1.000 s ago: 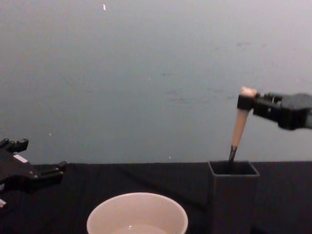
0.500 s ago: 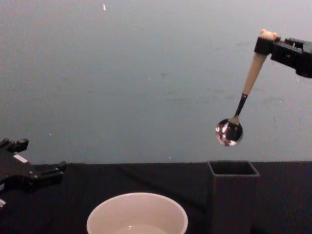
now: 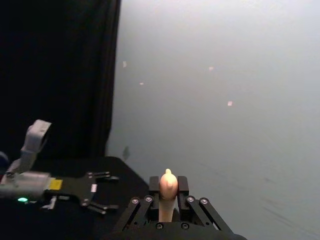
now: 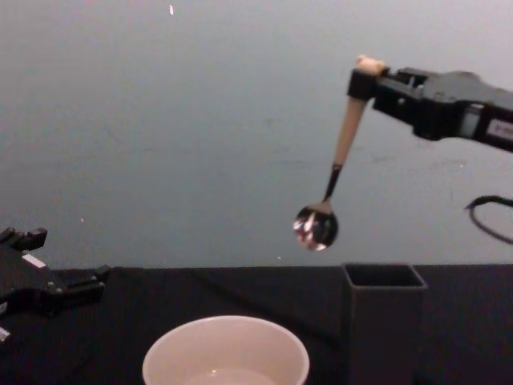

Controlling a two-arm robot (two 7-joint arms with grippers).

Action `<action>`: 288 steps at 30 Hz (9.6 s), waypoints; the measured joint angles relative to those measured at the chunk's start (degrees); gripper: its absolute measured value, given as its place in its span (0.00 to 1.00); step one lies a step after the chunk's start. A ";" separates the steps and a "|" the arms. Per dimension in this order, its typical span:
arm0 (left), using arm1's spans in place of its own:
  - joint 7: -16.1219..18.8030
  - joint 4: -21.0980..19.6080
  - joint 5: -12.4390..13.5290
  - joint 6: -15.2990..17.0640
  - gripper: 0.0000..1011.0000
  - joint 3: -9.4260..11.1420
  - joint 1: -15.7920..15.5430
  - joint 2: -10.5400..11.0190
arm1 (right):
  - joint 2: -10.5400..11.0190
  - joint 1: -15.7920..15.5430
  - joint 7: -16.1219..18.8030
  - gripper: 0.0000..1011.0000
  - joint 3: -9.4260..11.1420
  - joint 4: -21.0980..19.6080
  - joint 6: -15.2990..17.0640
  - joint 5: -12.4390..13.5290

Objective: Pick up the stirring spoon with one hand, stir inside the cup, then place it back in its original position.

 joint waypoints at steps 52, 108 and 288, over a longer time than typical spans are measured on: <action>0.00 0.00 0.00 0.00 0.99 0.00 0.00 0.00 | -9.76 4.93 4.41 0.20 -11.27 18.07 -7.52 -11.49; 0.00 0.00 0.00 0.00 0.99 0.00 0.00 0.00 | -9.15 3.85 2.63 0.20 -9.99 16.22 -5.93 -11.13; 0.00 0.00 0.00 0.00 0.99 0.00 0.00 0.00 | -8.20 1.16 0.39 0.20 -7.04 11.12 -2.77 -10.10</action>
